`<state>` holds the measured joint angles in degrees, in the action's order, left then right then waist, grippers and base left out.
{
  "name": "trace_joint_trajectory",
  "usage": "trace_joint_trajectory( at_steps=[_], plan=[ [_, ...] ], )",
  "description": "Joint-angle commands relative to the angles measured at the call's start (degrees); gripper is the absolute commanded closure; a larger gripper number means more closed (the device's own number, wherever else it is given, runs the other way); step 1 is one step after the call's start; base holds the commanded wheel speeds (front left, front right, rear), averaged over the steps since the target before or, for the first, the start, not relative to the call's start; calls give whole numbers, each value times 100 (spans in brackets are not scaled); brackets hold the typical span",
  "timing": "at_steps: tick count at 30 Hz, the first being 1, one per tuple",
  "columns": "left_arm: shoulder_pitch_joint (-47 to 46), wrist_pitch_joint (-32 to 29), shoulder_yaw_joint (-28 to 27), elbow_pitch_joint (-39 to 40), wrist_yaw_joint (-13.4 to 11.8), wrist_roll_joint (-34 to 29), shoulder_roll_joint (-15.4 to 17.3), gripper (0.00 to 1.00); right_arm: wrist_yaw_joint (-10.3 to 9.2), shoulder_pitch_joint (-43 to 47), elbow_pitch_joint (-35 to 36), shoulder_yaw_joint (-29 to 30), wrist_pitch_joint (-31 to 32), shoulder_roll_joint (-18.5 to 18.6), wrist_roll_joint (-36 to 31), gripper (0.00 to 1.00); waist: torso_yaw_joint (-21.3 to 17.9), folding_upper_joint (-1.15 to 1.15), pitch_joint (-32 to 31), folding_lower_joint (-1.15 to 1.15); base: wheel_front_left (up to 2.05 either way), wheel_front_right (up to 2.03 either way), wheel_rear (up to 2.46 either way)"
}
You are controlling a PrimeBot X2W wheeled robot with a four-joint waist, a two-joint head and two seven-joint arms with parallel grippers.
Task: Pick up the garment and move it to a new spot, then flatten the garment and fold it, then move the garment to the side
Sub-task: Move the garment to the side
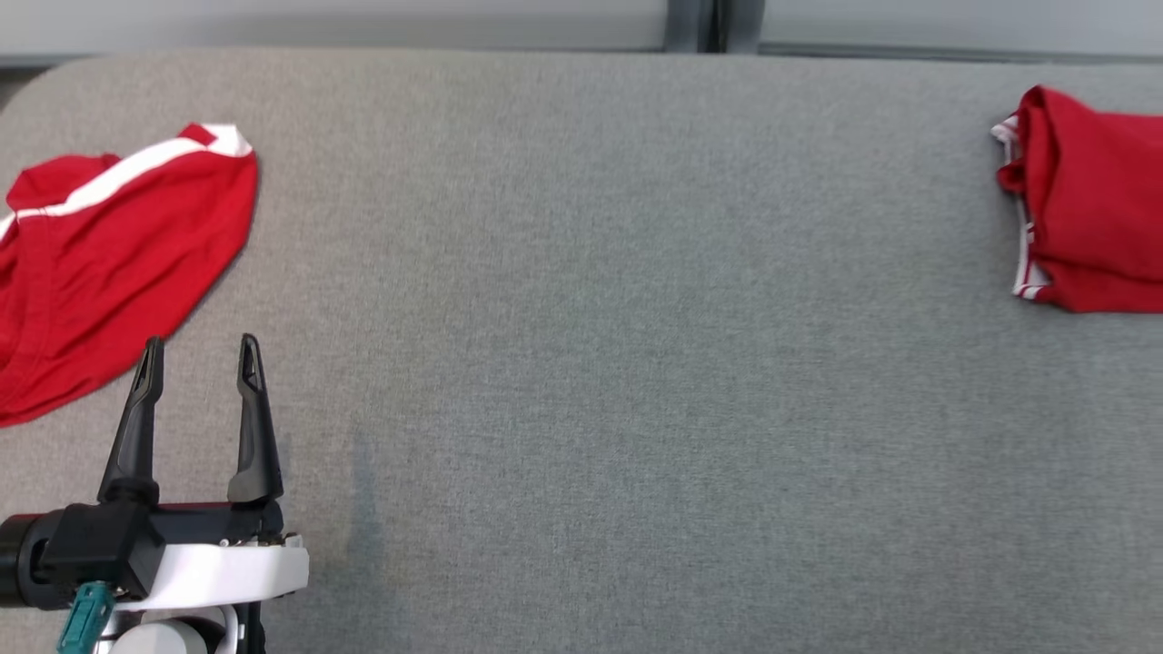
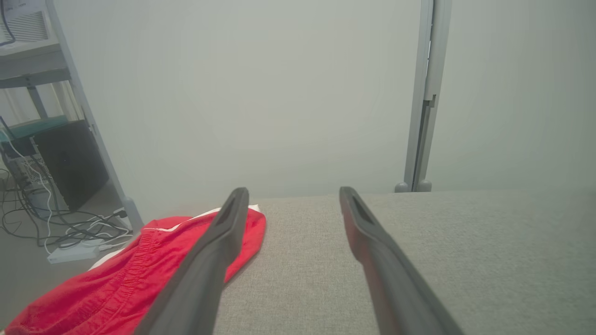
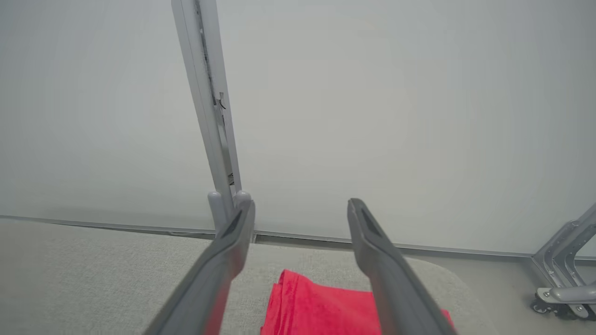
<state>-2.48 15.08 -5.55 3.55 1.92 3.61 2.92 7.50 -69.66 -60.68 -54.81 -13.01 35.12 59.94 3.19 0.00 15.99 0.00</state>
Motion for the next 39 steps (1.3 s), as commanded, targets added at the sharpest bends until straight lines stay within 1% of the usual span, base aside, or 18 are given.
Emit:
trace_joint_trajectory(
  at_steps=[1, 4, 7, 12, 13, 16, 17, 23, 29, 35, 39],
  plan=[
    [69, 8, -23, -30, -32, 25, 12, 0, -2, 253, 99, 57, -134, -92, 43, 0, -129, 0, -247, 0, 0, 0, 0],
    [125, 8, -53, -87, -16, 38, 13, 0, -2, 649, 334, 271, -226, -260, 55, 0, -187, 0, -429, 0, 0, 0, 0],
    [208, 8, -70, -139, -7, 41, 13, 0, -2, 1034, 788, 816, -227, -308, -311, 0, -214, 0, -571, 0, 0, 0, 0],
    [310, 8, -94, -269, 23, 30, 13, 0, -2, 2098, 1601, 1965, -225, -550, -1213, 0, -205, 0, -809, 0, 0, 0, 0],
    [310, 8, -94, -269, 23, 30, 13, 0, -2, 2098, 1601, 1965, -225, -550, -1213, 0, -205, 0, -809, 0, 0, 0, 0],
    [385, 7, -129, -381, 27, 28, 13, 0, -2, 2780, 2076, 2659, -226, -772, -1755, 0, -213, 0, -964, 0, 0, 0, 0],
    [421, 7, -134, -412, 27, 15, 11, 0, -2, 3011, 2216, 2874, -225, -897, -1878, 0, -223, 0, -1011, 0, 0, 0, 0],
    [559, 7, -173, -522, 35, 8, 12, 0, -2, 4185, 3072, 3920, -217, -1532, -2777, 0, -250, 0, -1233, 0, 0, 0, 0],
    [658, 7, -140, -605, 10, 20, 11, 0, -2, 5163, 3662, 4578, -215, -2139, -3505, 0, -229, 0, -1414, 0, 0, 0, 0],
    [802, 7, -96, -808, -24, -36, 25, 0, -2, 5902, 3789, 4968, -215, -2663, -3978, 0, -242, 0, -1627, 0, 0, 0, 0],
    [865, 7, -77, -1037, -44, -120, 90, 0, -2, 6180, 3753, 5084, -215, -2843, -4248, 0, -268, 0, -1714, 0, 0, 0, 0]
  ],
)
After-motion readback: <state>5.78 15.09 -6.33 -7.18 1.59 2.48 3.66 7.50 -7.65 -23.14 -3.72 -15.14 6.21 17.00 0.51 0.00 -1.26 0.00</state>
